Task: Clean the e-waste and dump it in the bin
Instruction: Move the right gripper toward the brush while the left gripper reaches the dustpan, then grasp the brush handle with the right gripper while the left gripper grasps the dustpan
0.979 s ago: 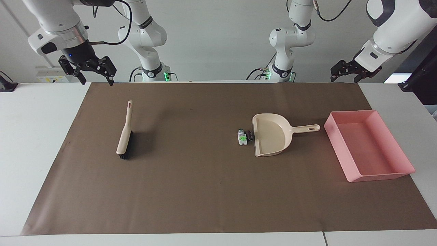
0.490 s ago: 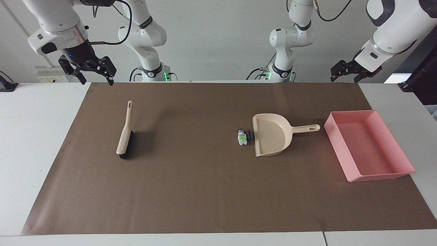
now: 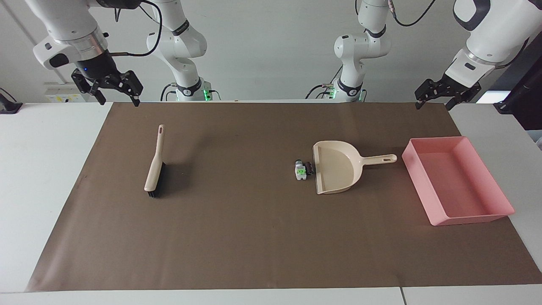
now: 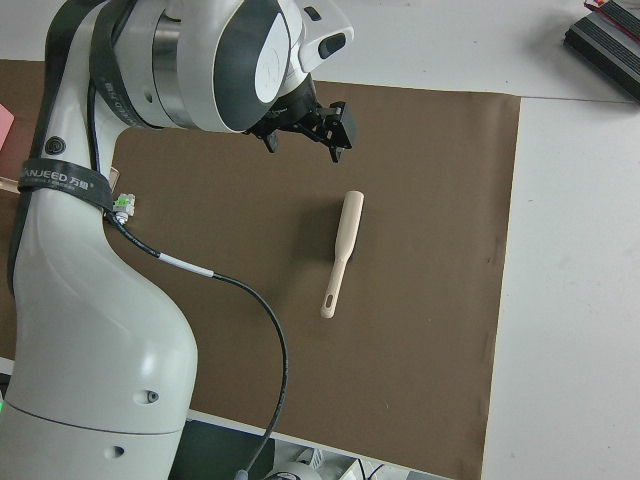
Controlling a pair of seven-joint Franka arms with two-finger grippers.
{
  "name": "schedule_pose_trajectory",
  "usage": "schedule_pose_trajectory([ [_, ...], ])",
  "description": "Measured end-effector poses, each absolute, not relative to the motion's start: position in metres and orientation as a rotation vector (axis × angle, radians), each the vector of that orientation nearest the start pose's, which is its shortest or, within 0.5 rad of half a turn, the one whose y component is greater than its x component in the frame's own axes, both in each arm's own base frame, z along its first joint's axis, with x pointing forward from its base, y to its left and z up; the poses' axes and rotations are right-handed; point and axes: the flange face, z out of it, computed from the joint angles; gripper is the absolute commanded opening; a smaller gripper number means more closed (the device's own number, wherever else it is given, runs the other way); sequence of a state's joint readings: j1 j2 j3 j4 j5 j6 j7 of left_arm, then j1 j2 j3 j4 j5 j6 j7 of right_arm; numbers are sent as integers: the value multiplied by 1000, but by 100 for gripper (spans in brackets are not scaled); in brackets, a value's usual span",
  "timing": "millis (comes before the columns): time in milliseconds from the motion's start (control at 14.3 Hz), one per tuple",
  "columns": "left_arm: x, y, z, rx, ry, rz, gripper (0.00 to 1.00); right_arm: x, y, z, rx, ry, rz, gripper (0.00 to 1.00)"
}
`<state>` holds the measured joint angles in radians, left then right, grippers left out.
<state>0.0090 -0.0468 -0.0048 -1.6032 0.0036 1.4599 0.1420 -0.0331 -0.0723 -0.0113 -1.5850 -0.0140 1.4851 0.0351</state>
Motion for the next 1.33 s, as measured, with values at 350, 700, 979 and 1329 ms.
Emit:
schedule_pose_trajectory([
  [350, 530, -2, 627, -3132, 231, 117, 99, 518, -41, 564, -3150, 98, 48, 100],
  [700, 532, -10, 627, -3069, 701, 98, 98, 499, -48, 456, -3145, 89, 102, 100],
  [979, 539, -31, 618, -2889, 1228, 17, 98, 477, -46, 380, -3142, 70, 125, 100],
  [1329, 541, -48, 570, -2573, 1808, 28, 97, 456, -45, 346, -3121, 80, 184, 100],
])
